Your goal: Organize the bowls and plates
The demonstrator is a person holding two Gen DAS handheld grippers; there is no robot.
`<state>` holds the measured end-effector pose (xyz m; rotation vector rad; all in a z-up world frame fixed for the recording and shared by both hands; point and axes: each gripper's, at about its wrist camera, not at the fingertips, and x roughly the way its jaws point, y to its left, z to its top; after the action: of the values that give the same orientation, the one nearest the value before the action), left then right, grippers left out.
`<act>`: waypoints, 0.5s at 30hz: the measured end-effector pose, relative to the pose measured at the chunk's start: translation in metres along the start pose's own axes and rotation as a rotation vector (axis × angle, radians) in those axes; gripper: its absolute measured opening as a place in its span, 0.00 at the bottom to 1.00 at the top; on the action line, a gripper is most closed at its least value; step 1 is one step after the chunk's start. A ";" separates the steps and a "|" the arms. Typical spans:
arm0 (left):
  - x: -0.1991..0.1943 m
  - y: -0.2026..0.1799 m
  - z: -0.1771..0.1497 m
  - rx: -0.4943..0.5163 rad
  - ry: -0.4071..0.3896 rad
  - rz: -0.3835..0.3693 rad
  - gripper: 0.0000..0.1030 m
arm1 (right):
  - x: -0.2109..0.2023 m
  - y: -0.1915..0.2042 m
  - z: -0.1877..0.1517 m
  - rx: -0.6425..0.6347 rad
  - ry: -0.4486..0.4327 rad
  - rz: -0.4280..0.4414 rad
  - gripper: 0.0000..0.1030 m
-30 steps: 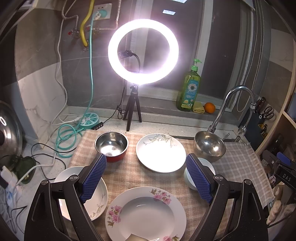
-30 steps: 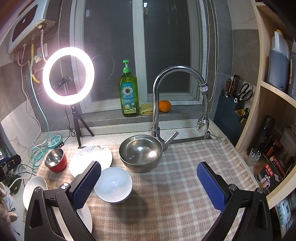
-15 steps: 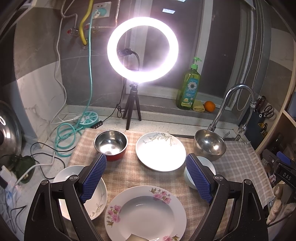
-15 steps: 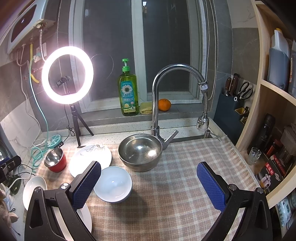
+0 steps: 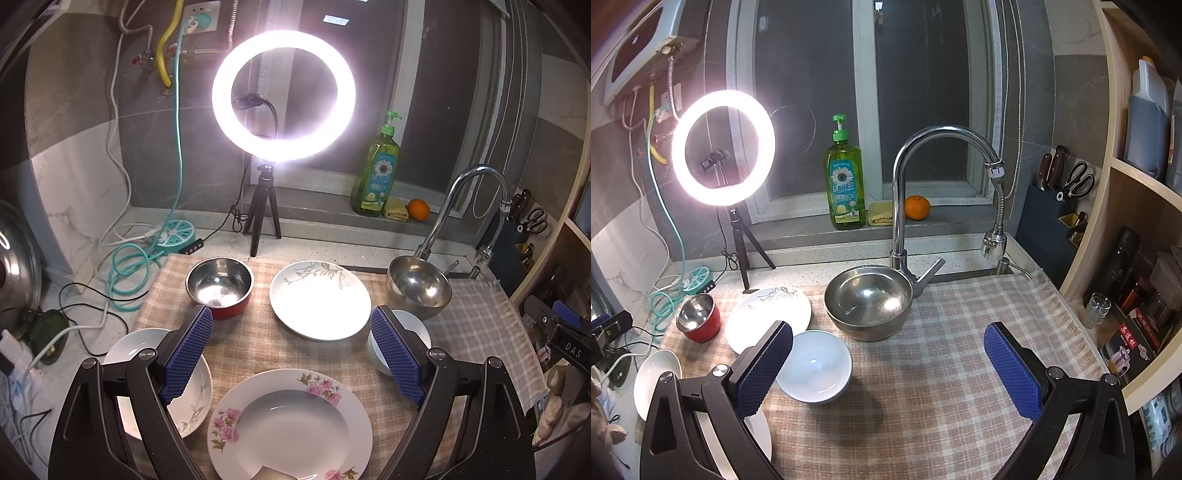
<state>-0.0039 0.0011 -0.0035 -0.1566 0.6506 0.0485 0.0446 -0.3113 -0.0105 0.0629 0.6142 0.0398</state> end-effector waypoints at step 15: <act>0.003 -0.001 0.000 0.002 0.006 -0.001 0.86 | 0.001 0.000 0.001 -0.001 0.002 0.000 0.99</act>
<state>-0.0017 0.0002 -0.0049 -0.1549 0.6569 0.0466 0.0461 -0.3112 -0.0102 0.0619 0.6165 0.0400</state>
